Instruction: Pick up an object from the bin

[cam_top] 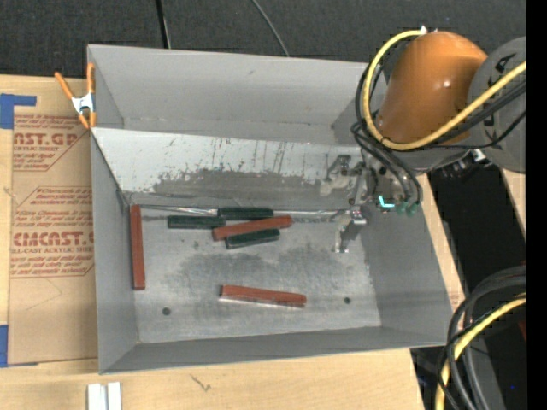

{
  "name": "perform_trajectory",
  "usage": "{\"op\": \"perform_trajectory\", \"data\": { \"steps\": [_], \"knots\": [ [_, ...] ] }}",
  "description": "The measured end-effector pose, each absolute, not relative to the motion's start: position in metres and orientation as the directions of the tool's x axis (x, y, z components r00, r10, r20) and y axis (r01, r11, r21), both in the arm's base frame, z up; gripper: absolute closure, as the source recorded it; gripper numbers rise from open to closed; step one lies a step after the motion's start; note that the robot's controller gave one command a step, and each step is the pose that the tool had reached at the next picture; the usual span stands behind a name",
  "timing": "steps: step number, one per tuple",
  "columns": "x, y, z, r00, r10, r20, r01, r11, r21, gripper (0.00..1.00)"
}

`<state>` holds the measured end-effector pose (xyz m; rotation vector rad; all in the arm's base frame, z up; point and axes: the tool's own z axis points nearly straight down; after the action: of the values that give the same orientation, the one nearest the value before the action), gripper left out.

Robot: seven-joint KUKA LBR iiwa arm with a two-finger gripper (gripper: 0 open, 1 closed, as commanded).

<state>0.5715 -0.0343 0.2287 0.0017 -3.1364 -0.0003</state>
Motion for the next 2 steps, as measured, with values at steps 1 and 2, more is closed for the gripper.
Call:
{"op": "perform_trajectory", "data": {
  "steps": [1, 2],
  "knots": [
    [0.573, -0.034, 0.233, -1.0, -0.001, -0.002, -0.001, 1.0, 0.0, 0.0],
    [0.55, -0.027, 0.171, -1.0, -0.009, -0.006, -0.009, 1.0, 0.0, 0.0]
  ]
}}
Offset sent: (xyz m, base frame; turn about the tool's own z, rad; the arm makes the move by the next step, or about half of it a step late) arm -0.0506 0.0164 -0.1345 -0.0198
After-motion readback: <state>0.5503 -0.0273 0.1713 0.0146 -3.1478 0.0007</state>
